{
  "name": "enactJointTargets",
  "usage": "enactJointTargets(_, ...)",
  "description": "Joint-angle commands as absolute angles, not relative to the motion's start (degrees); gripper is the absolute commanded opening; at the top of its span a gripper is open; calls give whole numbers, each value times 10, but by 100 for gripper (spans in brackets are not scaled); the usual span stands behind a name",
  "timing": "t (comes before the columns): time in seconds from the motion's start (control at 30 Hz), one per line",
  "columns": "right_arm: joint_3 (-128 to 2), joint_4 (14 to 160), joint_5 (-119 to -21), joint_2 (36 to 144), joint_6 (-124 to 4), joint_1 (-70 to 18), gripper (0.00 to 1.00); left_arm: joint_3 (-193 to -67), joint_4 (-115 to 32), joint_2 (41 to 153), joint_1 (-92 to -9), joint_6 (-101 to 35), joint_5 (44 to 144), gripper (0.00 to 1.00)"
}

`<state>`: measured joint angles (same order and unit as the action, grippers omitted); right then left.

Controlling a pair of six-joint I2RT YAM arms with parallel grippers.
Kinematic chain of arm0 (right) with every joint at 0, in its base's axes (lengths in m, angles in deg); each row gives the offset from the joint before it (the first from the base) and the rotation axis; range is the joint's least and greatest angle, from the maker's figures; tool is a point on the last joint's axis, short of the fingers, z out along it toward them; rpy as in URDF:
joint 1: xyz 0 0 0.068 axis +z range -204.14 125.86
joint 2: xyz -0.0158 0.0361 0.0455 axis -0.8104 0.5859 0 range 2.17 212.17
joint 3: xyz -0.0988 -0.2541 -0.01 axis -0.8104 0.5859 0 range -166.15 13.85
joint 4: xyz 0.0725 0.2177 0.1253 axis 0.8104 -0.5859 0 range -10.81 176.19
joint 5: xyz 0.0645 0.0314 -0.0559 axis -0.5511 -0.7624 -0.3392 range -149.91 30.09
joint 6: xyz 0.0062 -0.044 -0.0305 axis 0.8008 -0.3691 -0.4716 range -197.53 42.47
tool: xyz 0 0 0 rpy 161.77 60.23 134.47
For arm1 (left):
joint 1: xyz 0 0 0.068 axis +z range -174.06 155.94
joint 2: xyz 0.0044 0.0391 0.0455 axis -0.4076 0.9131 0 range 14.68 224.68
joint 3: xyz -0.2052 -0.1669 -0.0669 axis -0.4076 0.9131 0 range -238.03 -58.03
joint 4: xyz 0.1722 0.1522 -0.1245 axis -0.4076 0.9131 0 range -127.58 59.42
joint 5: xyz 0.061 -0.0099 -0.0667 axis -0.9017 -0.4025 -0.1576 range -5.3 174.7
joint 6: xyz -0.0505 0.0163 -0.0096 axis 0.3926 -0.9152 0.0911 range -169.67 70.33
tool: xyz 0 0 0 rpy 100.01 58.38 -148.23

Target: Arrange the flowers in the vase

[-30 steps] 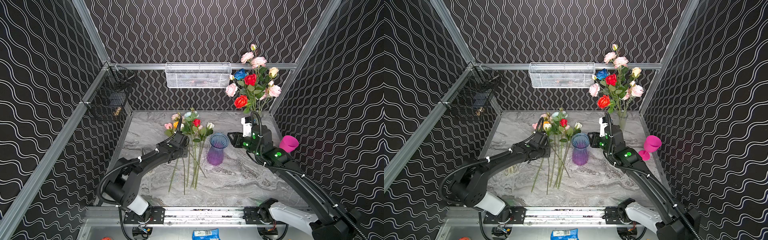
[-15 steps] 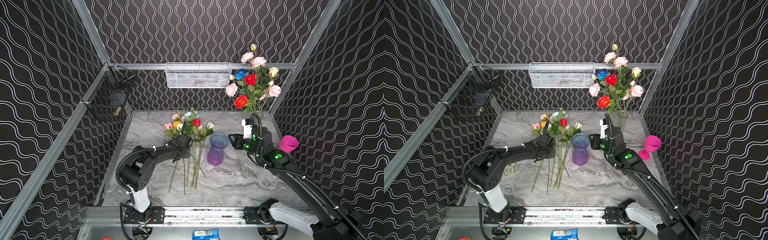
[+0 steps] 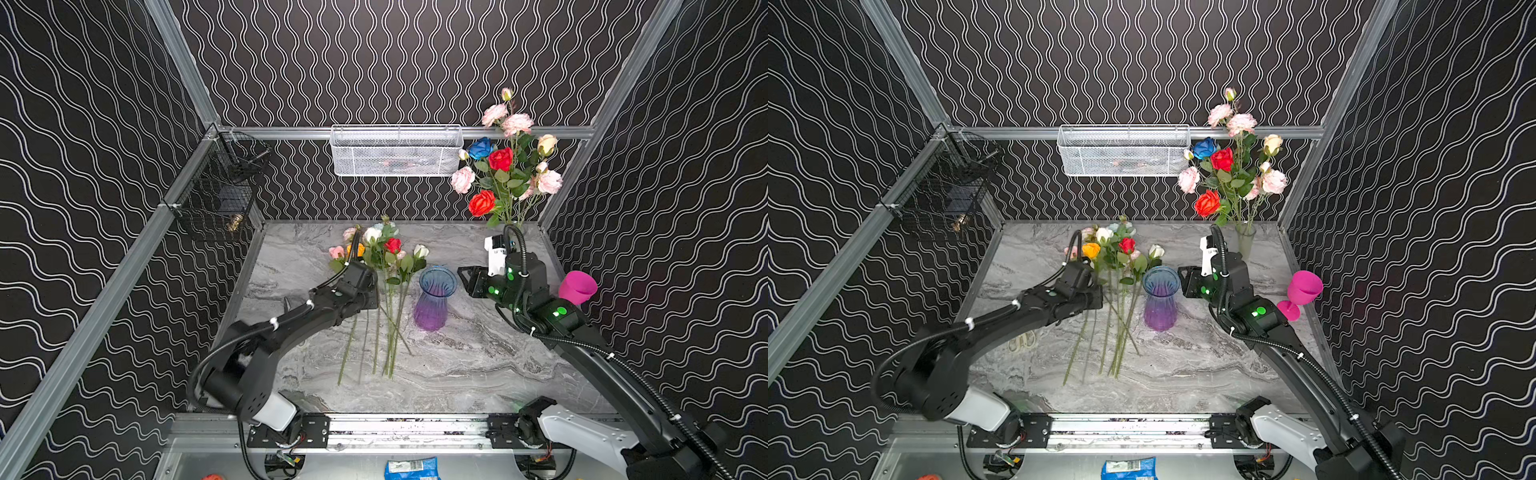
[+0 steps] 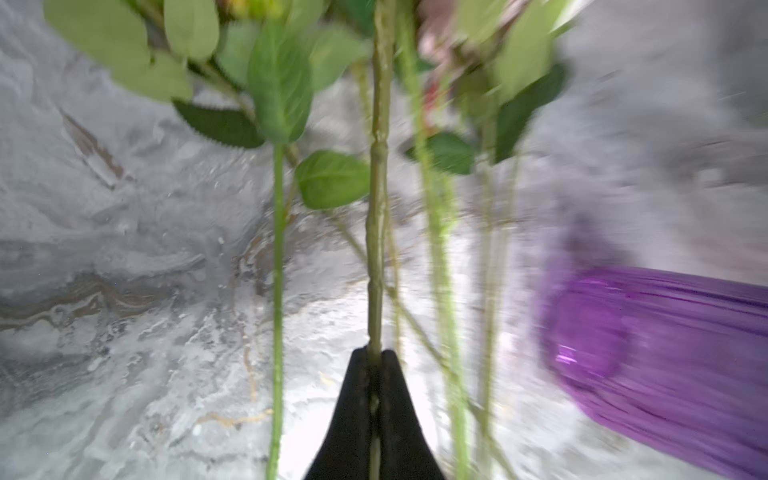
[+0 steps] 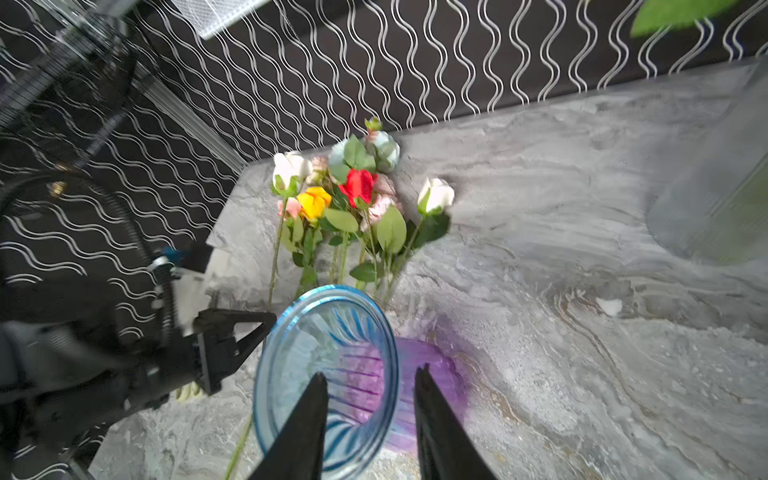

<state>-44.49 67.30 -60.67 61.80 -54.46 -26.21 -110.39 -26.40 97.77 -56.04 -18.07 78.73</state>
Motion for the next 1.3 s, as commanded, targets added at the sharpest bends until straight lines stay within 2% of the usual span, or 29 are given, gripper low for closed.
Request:
enactJointTargets(0.0, -457, 680, -618, 617, -548, -262, 37, -1073, -287, 909, -561, -162, 819, 3)
enactJointTargets(0.13, -456, 703, -644, 616, -542, -262, 38, -1028, -351, 806, -562, -172, 889, 0)
enactJointTargets(0.27, -446, 776, -779, 616, -516, -255, 49, -974, -452, 715, -574, -179, 974, 0)
enactJointTargets(0.33, -461, 793, -812, 633, -505, -229, 53, -949, -515, 681, -580, -164, 1002, 0)
enactJointTargets(0.5, -529, 786, -781, 690, -527, -131, 57, -955, -586, 683, -595, -143, 1078, 0)
enactJointTargets(0.73, -609, 760, -748, 783, -542, -74, 58, -970, -610, 681, -628, -146, 1100, 0)
enactJointTargets(0.8, -637, 736, -724, 806, -543, -66, 54, -977, -590, 673, -630, -155, 1098, 0)
enactJointTargets(0.87, -642, 743, -721, 814, -541, -61, 46, -974, -586, 664, -630, -158, 1099, 0)
enactJointTargets(0.93, -649, 743, -716, 820, -540, -56, 29, -971, -579, 653, -630, -160, 1090, 0)
enactJointTargets(1.03, -650, 745, -702, 820, -543, -47, 8, -965, -574, 642, -631, -156, 1073, 1)
enactJointTargets(1.13, -653, 749, -676, 815, -552, -34, 3, -961, -569, 634, -630, -150, 1056, 48)
enactJointTargets(1.17, -656, 746, -661, 813, -558, -31, 3, -958, -561, 628, -631, -149, 1041, 61)
enactJointTargets(1.2, -661, 743, -643, 808, -565, -28, 3, -951, -555, 615, -630, -147, 1022, 69)
enactJointTargets(1.27, -671, 736, -613, 801, -574, -25, 2, -931, -553, 586, -631, -144, 989, 75)
